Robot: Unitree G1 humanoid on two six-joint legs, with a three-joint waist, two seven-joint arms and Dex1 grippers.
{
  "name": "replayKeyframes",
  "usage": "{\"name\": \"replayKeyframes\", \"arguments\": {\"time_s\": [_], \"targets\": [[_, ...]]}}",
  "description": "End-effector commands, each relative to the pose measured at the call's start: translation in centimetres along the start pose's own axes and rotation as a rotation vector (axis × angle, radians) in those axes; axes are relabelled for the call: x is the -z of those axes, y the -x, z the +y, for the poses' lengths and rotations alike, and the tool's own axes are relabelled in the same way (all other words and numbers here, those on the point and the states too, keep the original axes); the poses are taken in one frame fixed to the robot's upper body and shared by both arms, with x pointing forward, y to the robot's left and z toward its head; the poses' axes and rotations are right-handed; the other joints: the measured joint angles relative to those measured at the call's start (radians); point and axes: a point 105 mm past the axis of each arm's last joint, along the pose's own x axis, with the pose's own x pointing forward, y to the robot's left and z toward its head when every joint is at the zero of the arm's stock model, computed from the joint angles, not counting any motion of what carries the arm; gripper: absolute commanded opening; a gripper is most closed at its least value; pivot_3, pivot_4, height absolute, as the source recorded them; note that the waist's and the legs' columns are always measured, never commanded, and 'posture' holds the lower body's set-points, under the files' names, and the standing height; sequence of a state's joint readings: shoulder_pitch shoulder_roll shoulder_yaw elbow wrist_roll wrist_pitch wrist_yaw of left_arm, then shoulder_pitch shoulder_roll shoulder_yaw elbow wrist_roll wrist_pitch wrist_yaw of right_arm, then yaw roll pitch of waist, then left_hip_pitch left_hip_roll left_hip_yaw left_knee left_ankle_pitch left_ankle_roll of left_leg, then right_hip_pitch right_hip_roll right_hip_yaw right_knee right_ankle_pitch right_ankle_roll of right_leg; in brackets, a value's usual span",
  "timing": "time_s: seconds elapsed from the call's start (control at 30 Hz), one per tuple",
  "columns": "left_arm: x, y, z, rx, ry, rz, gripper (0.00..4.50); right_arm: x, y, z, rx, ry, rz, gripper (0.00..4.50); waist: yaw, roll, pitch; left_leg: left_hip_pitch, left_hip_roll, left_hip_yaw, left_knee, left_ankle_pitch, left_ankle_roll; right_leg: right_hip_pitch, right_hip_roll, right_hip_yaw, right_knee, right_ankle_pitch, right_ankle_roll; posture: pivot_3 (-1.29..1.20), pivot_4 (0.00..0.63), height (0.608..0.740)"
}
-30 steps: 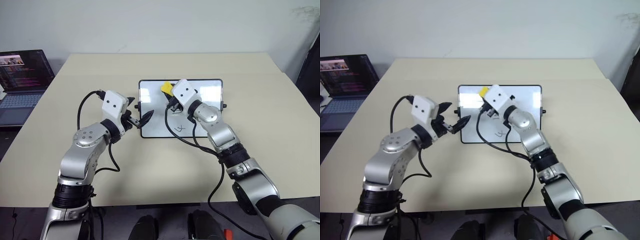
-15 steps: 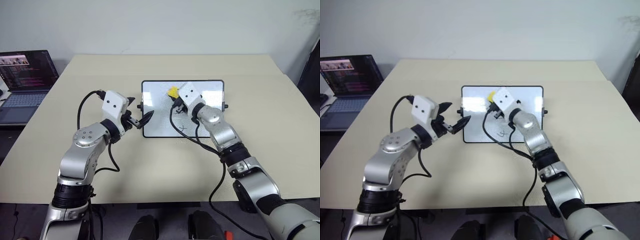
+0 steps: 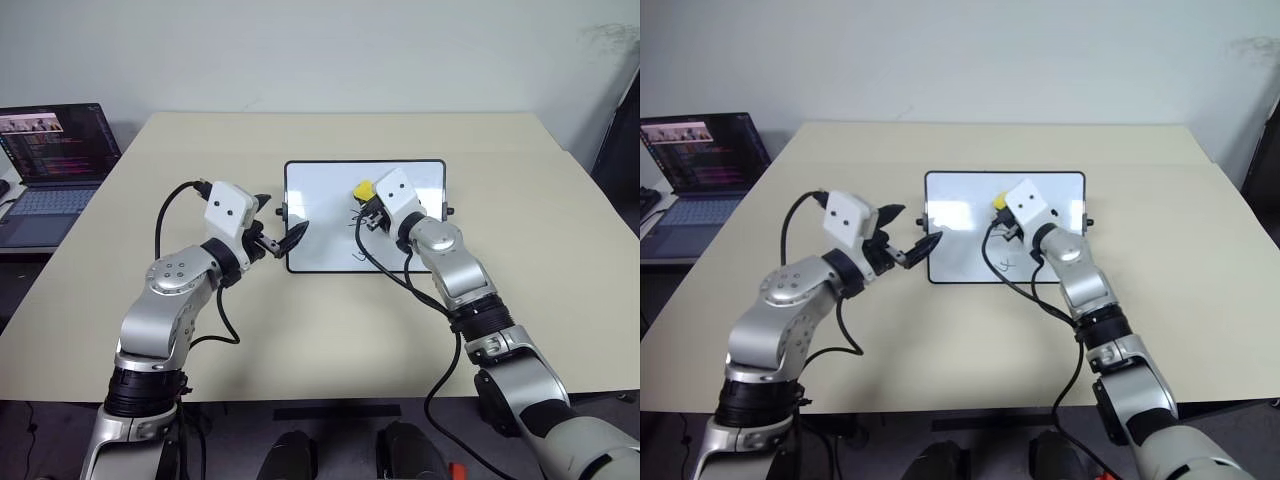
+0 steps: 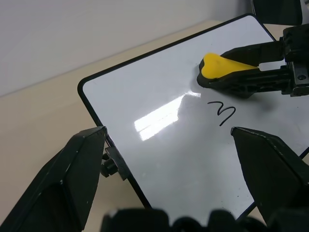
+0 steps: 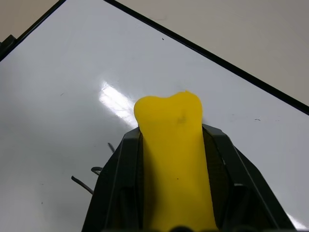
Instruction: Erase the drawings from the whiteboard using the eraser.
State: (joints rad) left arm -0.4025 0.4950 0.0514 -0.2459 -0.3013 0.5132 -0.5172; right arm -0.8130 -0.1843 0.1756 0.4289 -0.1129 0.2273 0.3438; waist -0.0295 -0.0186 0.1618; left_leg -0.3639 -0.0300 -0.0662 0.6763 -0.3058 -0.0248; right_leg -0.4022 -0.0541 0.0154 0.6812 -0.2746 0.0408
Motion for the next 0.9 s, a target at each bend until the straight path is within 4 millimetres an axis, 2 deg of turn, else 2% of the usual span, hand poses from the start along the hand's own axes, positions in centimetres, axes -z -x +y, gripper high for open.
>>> {"name": "replayKeyframes", "arguments": {"time_s": [0.03, 0.13, 0.3, 0.43, 0.57, 0.73, 0.9], "targets": [[-1.6, 0.3, -0.3, 0.006, -0.032, -0.06, 4.5, 3.1, 0.9, -2.1, 0.072, -0.023, 0.114, 1.3, 0.0, 0.0, 0.0, 0.0, 0.0, 0.0, 0.0, 0.0, 0.0, 0.0, 0.0, 0.0, 0.0, 0.0, 0.0, 0.0, 0.15, 0.74], [-1.5, 0.3, -0.3, 0.004, -0.03, -0.058, 4.5, 2.8, 0.8, -2.3, 0.081, -0.04, 0.099, 1.3, 0.0, 0.0, 0.0, 0.0, 0.0, 0.0, 0.0, 0.0, 0.0, 0.0, 0.0, 0.0, 0.0, 0.0, 0.0, 0.0, 0.15, 0.74], [-1.5, 0.3, -0.6, 0.01, -0.028, -0.06, 4.5, -0.4, 0.0, -1.8, 0.07, -0.053, 0.003, 1.3, 0.0, 0.0, 0.0, 0.0, 0.0, 0.0, 0.0, 0.0, 0.0, 0.001, 0.0, 0.0, 0.0, 0.0, 0.0, 0.0, 0.15, 0.74], [-1.5, 0.3, -0.8, 0.014, -0.027, -0.061, 4.5, -2.5, 0.2, -0.8, 0.014, -0.091, -0.064, 1.3, -0.003, 0.0, 0.0, -0.001, 0.0, 0.0, 0.0, 0.0, 0.0, -0.001, 0.0, 0.0, 0.0, 0.0, 0.0, 0.0, 0.15, 0.74], [-1.3, 0.5, -0.7, 0.01, -0.023, -0.058, 4.5, -4.3, 1.5, 0.1, -0.064, -0.157, -0.137, 1.3, -0.003, 0.001, 0.001, -0.002, 0.001, 0.0, -0.001, 0.0, 0.0, -0.002, 0.0, 0.001, -0.002, 0.0, 0.0, 0.0, 0.15, 0.74], [-1.1, 0.7, -0.5, 0.001, -0.022, -0.053, 4.5, -6.0, 3.6, 0.3, -0.118, -0.195, -0.227, 1.3, -0.002, 0.001, 0.001, -0.007, 0.001, 0.0, -0.001, 0.0, 0.0, -0.006, 0.0, 0.001, -0.005, 0.0, 0.0, 0.0, 0.15, 0.74], [-0.7, 1.0, -0.2, -0.012, -0.024, -0.041, 4.5, -5.5, 6.3, 1.0, -0.186, -0.181, -0.27, 1.3, -0.001, 0.001, 0.001, -0.008, 0.001, -0.001, -0.002, 0.0, 0.0, -0.006, 0.0, 0.0, -0.006, 0.0, 0.0, 0.0, 0.15, 0.74]]}}
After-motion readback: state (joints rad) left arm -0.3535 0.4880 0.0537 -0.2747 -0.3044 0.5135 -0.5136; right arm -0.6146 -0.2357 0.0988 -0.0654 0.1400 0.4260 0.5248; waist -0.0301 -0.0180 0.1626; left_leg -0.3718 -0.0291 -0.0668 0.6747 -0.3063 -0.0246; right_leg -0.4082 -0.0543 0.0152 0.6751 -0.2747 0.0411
